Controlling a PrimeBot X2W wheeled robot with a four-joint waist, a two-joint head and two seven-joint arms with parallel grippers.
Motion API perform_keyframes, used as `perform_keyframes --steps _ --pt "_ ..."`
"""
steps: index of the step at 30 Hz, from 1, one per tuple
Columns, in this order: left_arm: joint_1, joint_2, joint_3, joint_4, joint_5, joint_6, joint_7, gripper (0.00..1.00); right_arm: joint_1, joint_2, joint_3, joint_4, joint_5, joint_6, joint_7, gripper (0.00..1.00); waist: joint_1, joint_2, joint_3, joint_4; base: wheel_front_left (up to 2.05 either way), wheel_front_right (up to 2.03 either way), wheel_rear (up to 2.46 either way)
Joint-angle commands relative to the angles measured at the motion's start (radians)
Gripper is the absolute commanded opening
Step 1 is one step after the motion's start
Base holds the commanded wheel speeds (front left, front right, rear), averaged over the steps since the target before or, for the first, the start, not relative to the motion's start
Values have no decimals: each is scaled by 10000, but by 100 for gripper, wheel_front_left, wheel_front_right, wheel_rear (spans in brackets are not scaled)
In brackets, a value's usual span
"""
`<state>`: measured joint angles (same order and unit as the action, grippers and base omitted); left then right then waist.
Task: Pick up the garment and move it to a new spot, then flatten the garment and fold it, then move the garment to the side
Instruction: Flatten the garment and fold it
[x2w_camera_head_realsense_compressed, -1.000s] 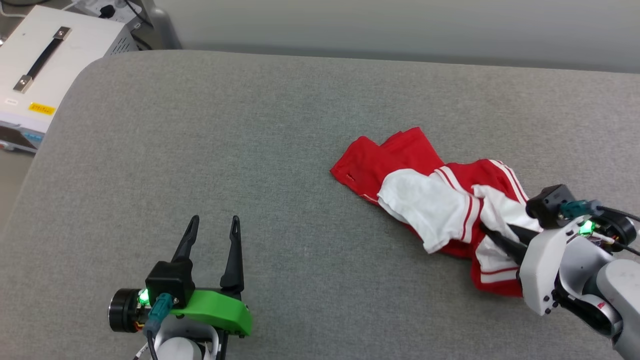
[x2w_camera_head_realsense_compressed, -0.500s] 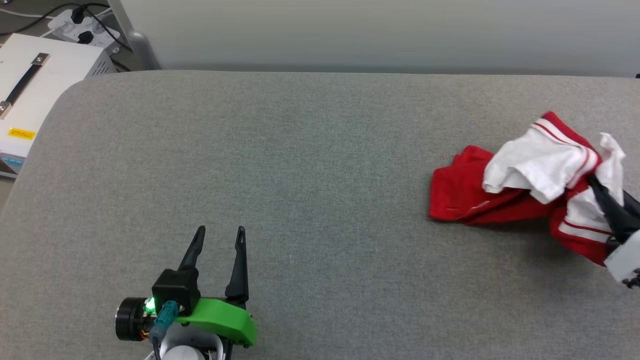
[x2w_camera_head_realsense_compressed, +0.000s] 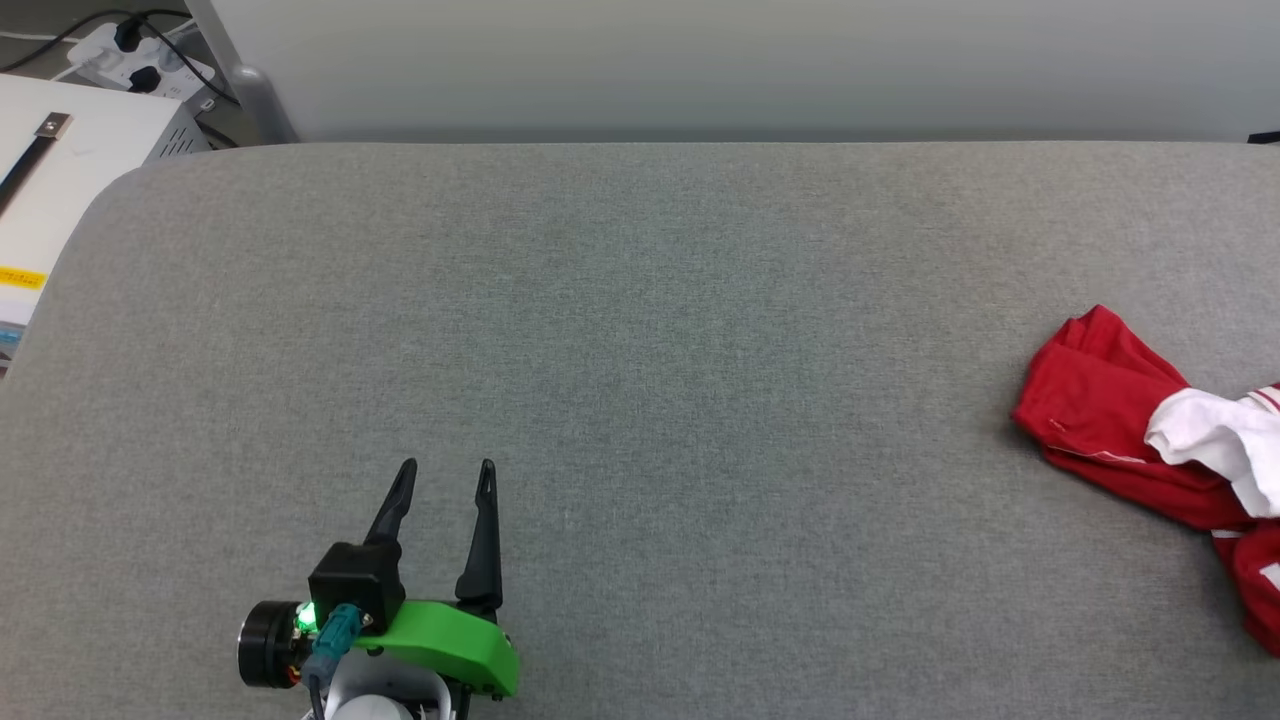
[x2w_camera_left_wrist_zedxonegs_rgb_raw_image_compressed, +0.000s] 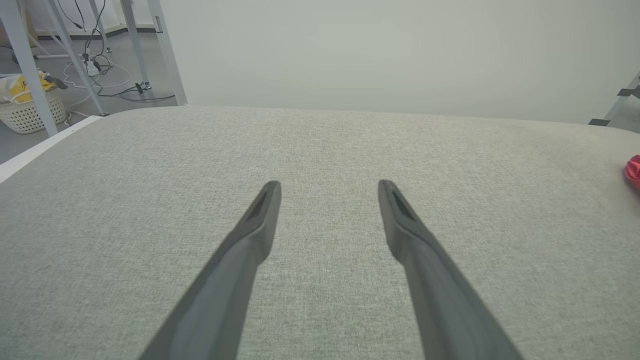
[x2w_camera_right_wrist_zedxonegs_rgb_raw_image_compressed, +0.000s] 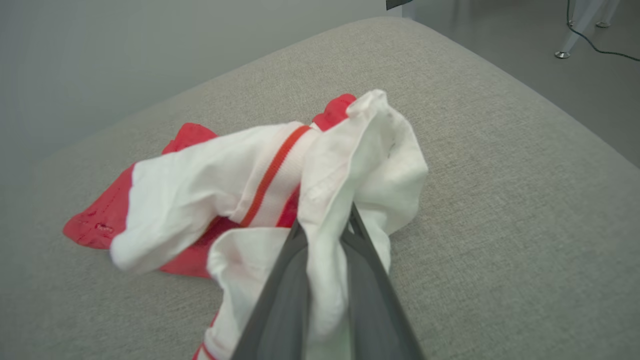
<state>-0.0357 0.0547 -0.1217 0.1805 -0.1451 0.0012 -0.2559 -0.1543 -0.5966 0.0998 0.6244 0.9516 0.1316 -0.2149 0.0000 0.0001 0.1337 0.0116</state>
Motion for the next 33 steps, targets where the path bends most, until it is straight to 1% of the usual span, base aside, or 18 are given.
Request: perform_keyframes --steps 1,3,4,5,6,9,13,18,21,24,26,28,29,30,32,33 --pt "80 -45 -14 23 -36 48 -59 100 -40 130 -120 318 -68 -9 -100 0 0 -1 -1 -27 0 0 0" --pt "69 -45 -23 37 -46 57 -59 100 -154 274 -183 647 -214 -9 -161 0 0 -1 -11 -57 0 0 0" --pt "65 -45 -20 45 -49 59 -59 100 -212 349 -193 751 -273 -9 -183 15 0 -1 -22 -72 0 0 0" --pt "63 -45 -18 51 -48 59 -59 100 -261 390 -227 812 -319 -9 -209 39 0 -1 -36 -80 0 0 0" --pt "62 -45 -17 61 -42 55 -59 100 -314 394 -285 856 -434 -9 -259 100 0 -1 -58 -81 0 0 0" --pt "76 -45 -4 77 -21 42 -59 100 -400 321 -523 744 -946 -9 -393 100 0 -1 -142 -58 0 0 0" --pt "128 -45 42 56 19 42 -59 100 -375 204 -1021 -31 -2025 -9 -458 100 0 -1 -232 -9 0 0 0" --pt "233 -45 85 14 54 29 -59 100 -247 270 -1860 -1924 -3386 -9 -464 100 0 -1 -357 61 0 0 0" --pt "274 -45 72 -34 81 31 -59 100 -228 256 -2080 -3229 -4058 -9 -7 100 0 -1 -379 125 0 0 0" --pt "254 -45 66 -119 115 31 -59 100 -348 181 -1931 -4667 -4657 -9 1070 100 0 -1 -335 193 0 0 0" --pt "220 -45 76 -176 146 22 -59 100 -479 78 -1571 -5433 -4795 -9 2017 100 0 -1 -289 229 0 0 0" --pt "182 -45 75 -233 174 22 -59 100 -598 -247 -1025 -5977 -4944 -9 3074 100 0 -1 -243 272 0 0 0" --pt "155 -45 75 -260 184 19 -59 100 -650 -542 -591 -6192 -5023 -9 3734 100 0 -1 -216 299 0 0 0" --pt "131 -45 71 -276 189 13 -59 100 -711 -715 -282 -6328 -4913 -9 4237 100 0 -1 -193 324 0 0 0" --pt "69 -45 56 -324 210 8 -59 100 -874 -1013 359 -6546 -4265 -9 5393 100 0 -1 -131 390 0 0 0" --pt "34 -45 48 -365 217 14 -59 100 -976 -1269 713 -6609 -3931 -9 6023 100 0 -1 -82 420 0 0 0"
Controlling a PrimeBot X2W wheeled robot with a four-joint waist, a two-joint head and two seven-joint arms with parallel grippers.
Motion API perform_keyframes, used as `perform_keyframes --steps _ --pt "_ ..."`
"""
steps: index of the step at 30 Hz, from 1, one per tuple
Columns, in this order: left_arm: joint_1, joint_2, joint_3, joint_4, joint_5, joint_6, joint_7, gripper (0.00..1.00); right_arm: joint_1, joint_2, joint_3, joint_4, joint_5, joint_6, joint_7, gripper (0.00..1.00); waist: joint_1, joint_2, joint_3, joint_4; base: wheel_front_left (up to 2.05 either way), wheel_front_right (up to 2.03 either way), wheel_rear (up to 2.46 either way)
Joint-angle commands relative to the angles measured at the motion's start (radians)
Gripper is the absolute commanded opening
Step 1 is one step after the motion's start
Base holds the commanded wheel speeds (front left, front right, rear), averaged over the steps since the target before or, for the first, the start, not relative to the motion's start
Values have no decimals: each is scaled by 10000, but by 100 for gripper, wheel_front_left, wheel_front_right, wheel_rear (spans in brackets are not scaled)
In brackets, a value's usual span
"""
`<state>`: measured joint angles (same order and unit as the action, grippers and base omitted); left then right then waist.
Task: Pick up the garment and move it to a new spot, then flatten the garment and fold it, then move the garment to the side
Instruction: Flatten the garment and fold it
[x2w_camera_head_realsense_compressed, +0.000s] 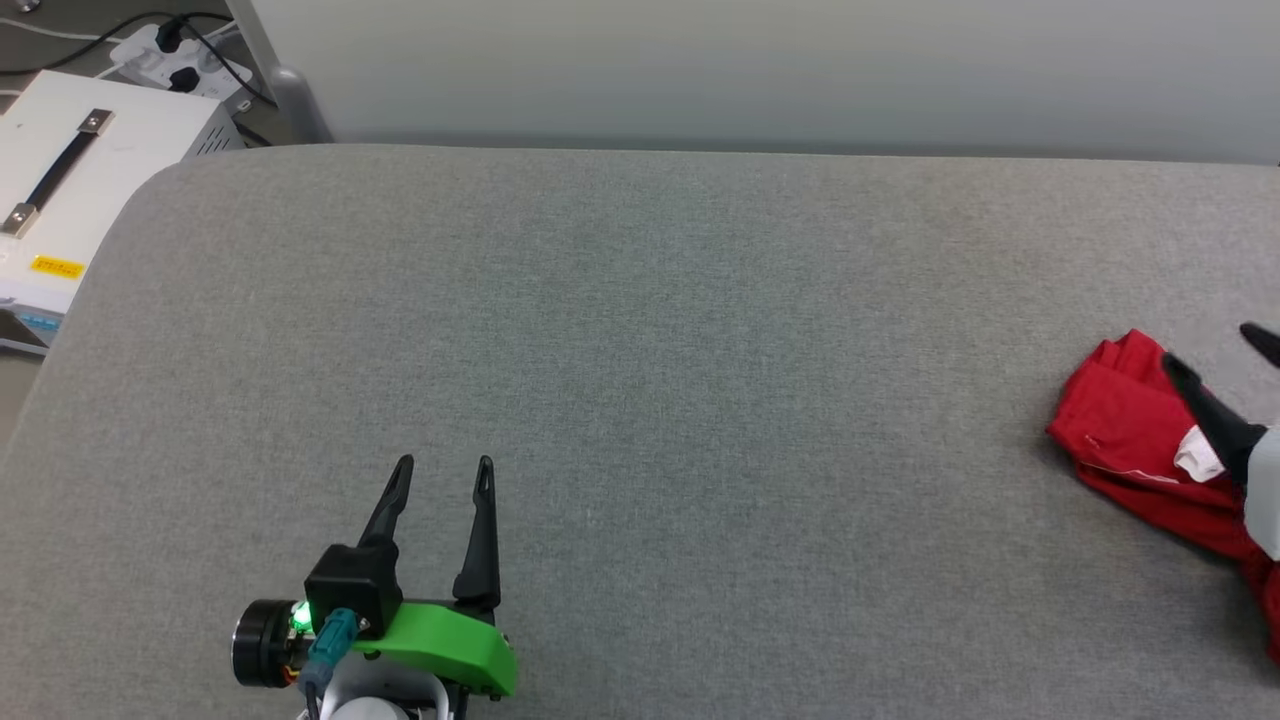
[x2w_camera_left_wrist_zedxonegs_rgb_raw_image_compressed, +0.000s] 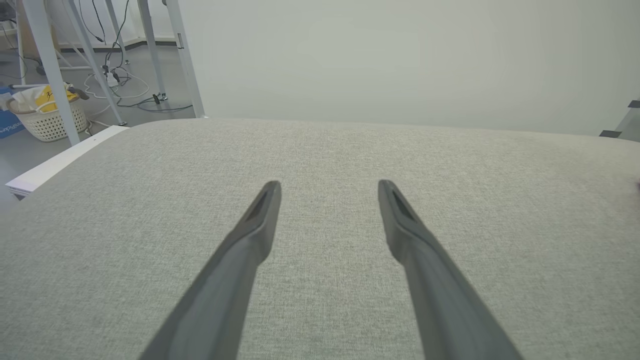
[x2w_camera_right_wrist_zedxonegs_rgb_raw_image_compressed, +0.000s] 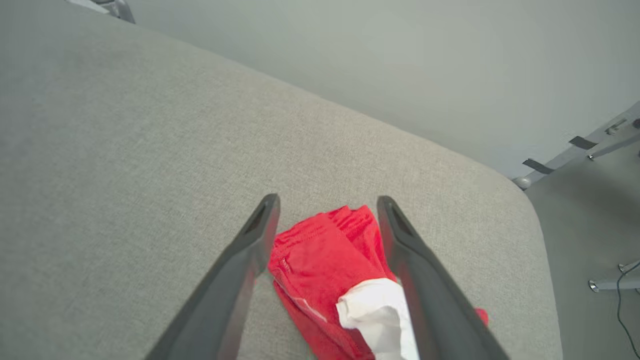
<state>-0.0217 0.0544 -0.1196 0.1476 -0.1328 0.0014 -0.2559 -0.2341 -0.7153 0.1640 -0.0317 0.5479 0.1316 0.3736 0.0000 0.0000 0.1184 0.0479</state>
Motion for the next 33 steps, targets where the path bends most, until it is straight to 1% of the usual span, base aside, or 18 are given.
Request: perform_keyframes --steps 1,4,6,10,15,20,23,25,27,30,33 --pt "-132 -41 24 -64 99 20 -59 100 -268 -281 313 -54 333 -9 596 100 0 0 101 75 0 0 0" --pt "-256 -41 6 -160 101 25 -59 100 -568 -825 1034 128 1026 -9 1995 100 0 0 277 174 0 0 0" --pt "-337 -41 -16 -220 100 31 -59 100 -796 -1016 1461 357 1280 -9 2614 100 0 0 400 230 0 0 0" --pt "-530 -41 -83 -355 87 45 -59 100 -1322 -1188 2451 1094 1504 -9 3327 100 0 0 720 362 0 0 0" --pt "-771 -41 -165 -470 61 60 -59 100 -1999 -1007 3701 2386 1454 -9 3444 100 0 0 1136 522 0 0 0" --pt "-984 -41 -205 -501 54 62 -59 100 -2495 -775 4667 4120 1096 -9 3049 100 0 0 1452 672 0 0 0" --pt "-1045 -41 -208 -488 58 80 -59 100 -2610 -607 4966 5100 1195 -9 2729 100 0 0 1498 730 0 0 0" --pt "-1044 -41 -190 -478 54 104 -59 100 -2695 -498 5153 5498 1323 -9 2410 100 0 0 1469 729 0 0 0" --pt "-986 -41 -150 -461 52 131 -59 100 -2821 -448 5262 5710 1370 -9 1923 0 0 0 1364 679 0 0 0" --pt "-846 -41 -94 -404 42 150 -59 100 -3037 -476 5293 5894 1480 -9 994 0 0 0 1108 566 0 0 0" --pt "-689 -41 -76 -396 23 186 -59 100 -3271 -546 5162 5731 1514 -9 -64 0 0 0 780 447 0 0 0"
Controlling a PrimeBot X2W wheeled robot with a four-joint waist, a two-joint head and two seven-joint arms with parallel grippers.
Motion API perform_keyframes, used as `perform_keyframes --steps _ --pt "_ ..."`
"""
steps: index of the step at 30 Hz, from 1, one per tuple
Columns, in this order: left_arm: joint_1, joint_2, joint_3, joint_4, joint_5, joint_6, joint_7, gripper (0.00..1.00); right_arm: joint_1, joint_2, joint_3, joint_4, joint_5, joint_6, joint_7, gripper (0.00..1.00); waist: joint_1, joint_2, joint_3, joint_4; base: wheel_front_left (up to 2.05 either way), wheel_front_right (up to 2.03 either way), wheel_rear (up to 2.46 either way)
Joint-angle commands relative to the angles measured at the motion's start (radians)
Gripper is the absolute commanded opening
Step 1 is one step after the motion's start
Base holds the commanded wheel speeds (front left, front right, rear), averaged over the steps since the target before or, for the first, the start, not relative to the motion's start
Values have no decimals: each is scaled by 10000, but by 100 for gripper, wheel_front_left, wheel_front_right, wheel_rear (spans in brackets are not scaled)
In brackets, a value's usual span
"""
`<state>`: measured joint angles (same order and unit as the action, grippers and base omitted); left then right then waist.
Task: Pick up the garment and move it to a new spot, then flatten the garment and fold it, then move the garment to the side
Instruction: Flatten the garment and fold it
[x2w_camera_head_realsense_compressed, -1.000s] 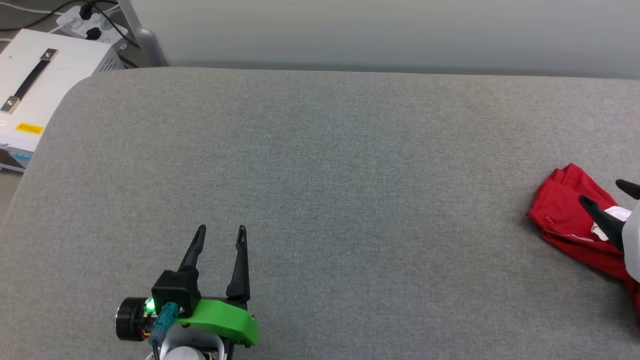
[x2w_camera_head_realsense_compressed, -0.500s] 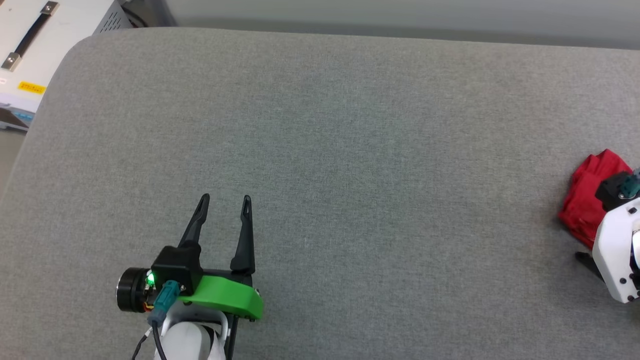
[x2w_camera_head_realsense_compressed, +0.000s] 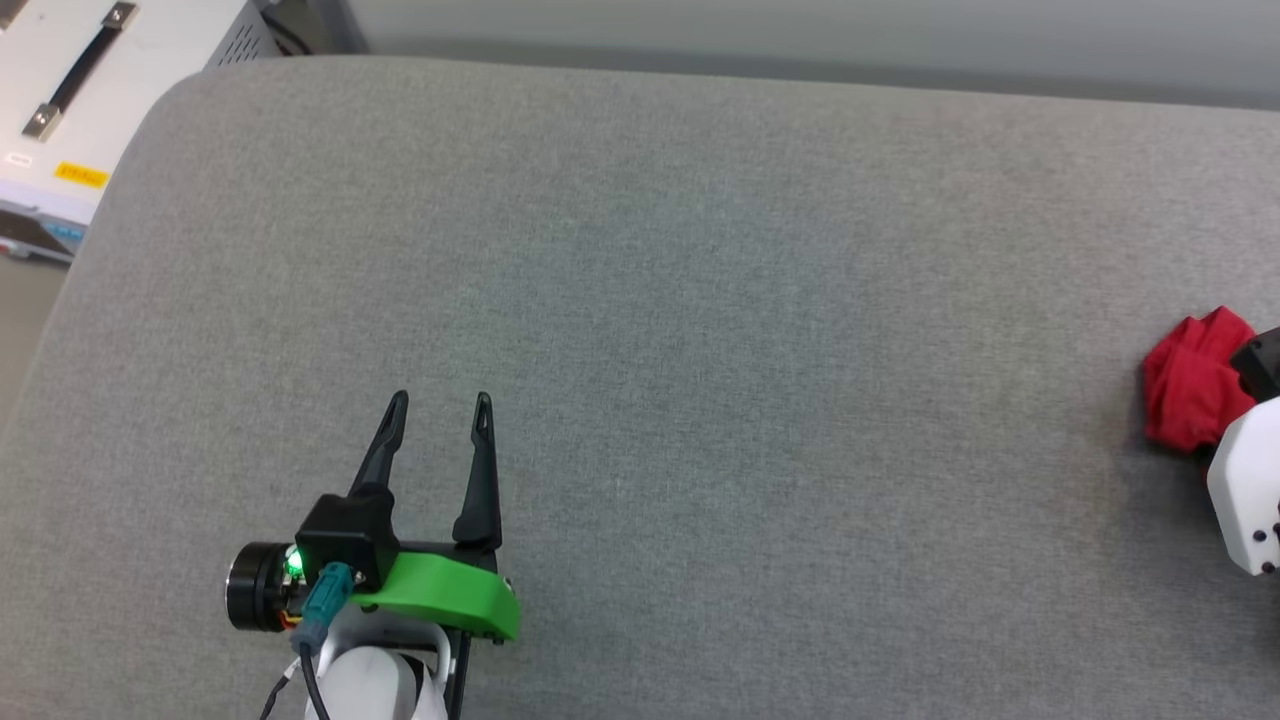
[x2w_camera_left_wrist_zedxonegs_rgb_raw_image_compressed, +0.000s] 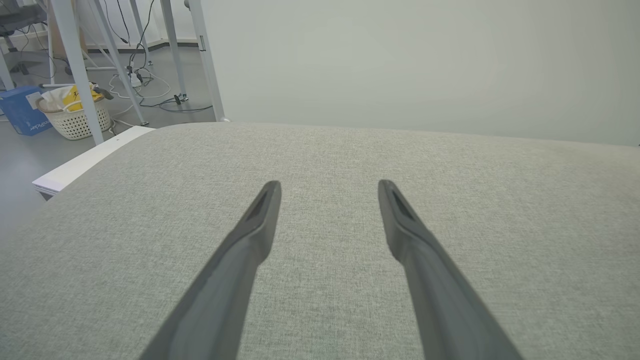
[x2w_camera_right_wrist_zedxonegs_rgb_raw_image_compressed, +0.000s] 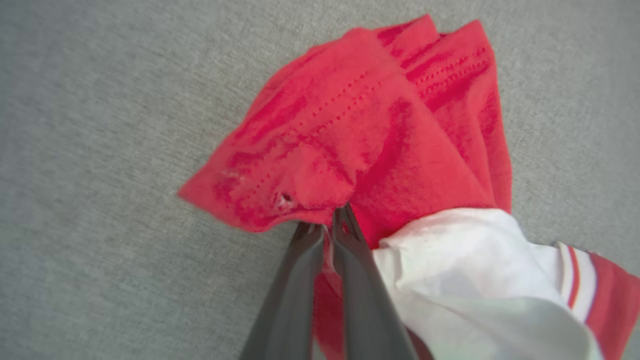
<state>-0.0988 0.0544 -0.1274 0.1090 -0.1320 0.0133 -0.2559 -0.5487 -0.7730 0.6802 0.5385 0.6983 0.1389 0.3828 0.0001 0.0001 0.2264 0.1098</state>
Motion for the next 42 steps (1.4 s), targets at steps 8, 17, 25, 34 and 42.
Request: perform_keyframes --steps 8,17,25,34,42 --pt "442 -41 72 -64 60 64 -59 100 -526 -477 -481 -1139 -143 -82 -1809 0 -1 -1 -858 -371 0 0 0" --pt "460 -41 72 -159 44 44 -59 100 -1074 -199 -945 -2938 -686 -82 -1850 0 -1 -1 -757 -111 0 0 0" --pt "107 -41 -150 -217 -162 145 -59 100 -3303 1409 162 -2895 -1218 -82 -1425 0 -1 -1 -55 619 0 0 0" --pt "-391 -41 -385 -271 -432 293 -59 100 -5855 3309 2585 -695 -759 -82 -1675 0 -1 -1 855 1137 0 0 0" --pt "-707 -41 -619 -288 -623 431 -59 100 -5949 4272 5075 1563 760 -82 -1364 0 -1 -1 1316 1370 0 0 0"
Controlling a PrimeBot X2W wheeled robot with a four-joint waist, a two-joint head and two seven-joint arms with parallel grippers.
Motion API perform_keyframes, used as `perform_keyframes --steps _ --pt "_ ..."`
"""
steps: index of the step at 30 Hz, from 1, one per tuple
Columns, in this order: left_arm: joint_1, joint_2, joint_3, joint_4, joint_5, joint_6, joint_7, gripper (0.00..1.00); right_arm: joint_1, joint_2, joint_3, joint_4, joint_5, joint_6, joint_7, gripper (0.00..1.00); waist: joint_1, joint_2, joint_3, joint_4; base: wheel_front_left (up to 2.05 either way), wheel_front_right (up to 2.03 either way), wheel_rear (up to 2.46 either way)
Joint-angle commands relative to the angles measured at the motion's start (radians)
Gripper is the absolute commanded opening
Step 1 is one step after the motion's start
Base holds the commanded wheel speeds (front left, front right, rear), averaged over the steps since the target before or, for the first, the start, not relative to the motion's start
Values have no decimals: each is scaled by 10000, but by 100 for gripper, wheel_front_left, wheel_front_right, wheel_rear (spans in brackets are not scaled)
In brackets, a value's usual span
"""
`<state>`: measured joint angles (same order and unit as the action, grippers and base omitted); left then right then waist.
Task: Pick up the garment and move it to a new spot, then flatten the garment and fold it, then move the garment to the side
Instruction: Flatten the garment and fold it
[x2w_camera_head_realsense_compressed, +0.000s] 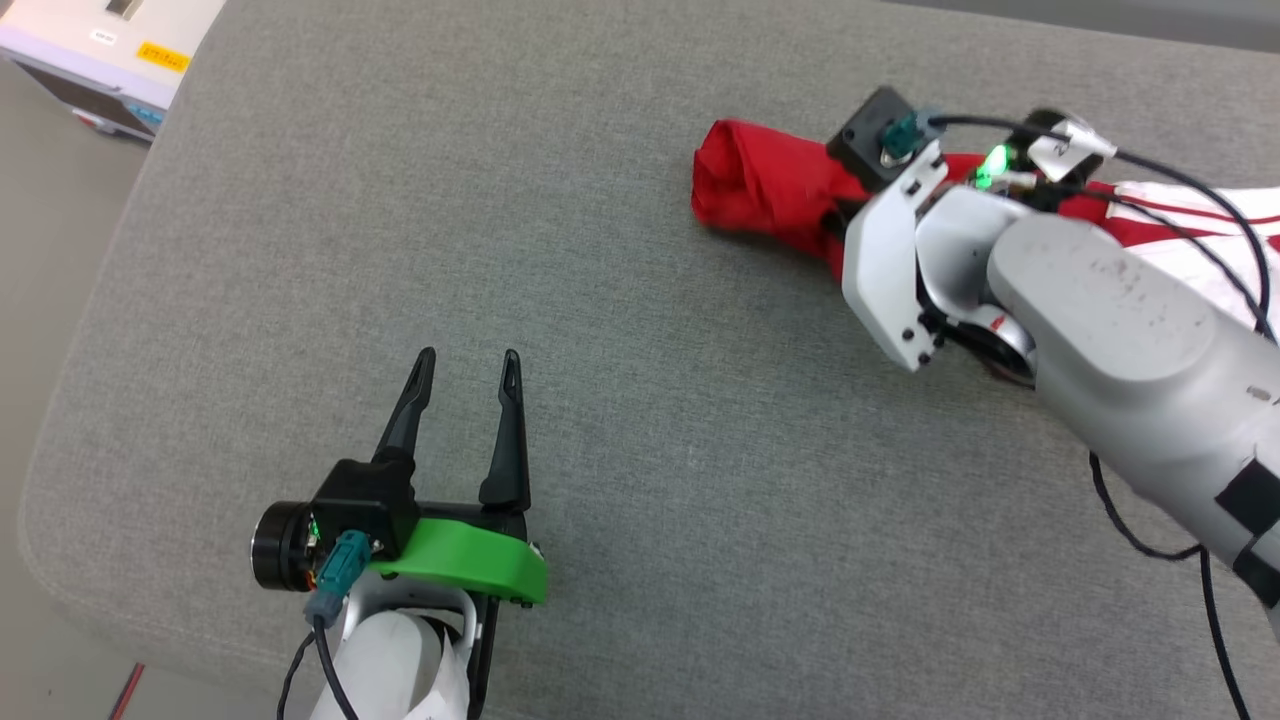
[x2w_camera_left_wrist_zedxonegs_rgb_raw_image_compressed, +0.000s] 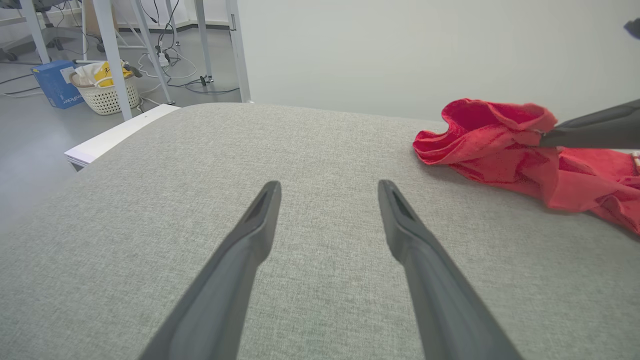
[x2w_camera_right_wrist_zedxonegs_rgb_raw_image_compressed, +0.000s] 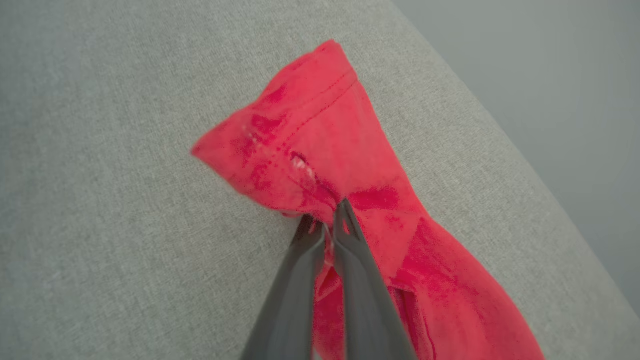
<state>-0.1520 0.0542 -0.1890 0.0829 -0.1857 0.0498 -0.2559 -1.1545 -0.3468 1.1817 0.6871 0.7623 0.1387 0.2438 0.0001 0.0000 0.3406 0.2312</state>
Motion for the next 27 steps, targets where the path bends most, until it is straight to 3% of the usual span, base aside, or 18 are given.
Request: perform_keyframes --steps 1,8,9,10,11,19,27 --pt "-195 -40 -19 -23 -101 85 -59 100 228 70 288 322 354 -80 72 0 -1 0 208 165 0 0 0" --pt "-264 -40 -16 49 -120 118 -59 100 850 198 877 1169 1098 -80 135 0 -1 0 227 147 0 0 0" --pt "-254 -40 -4 74 -112 117 -59 100 873 182 901 1152 1137 -80 -86 4 -1 0 170 127 0 0 0" --pt "-237 -40 3 98 -100 111 -59 100 890 152 914 1112 1170 -80 -306 38 -1 0 107 116 0 0 0" --pt "-210 -40 25 125 -76 105 -59 100 899 100 924 1057 1211 -80 -650 100 -1 0 14 90 0 0 0" --pt "329 -40 363 74 223 94 -59 100 1244 -953 842 258 1494 -80 -3415 100 -1 0 -918 -196 0 0 0" --pt "850 -40 713 -204 539 6 -59 100 1572 -2841 -558 -757 1474 -80 -4411 100 -1 0 -1469 -628 0 0 0"
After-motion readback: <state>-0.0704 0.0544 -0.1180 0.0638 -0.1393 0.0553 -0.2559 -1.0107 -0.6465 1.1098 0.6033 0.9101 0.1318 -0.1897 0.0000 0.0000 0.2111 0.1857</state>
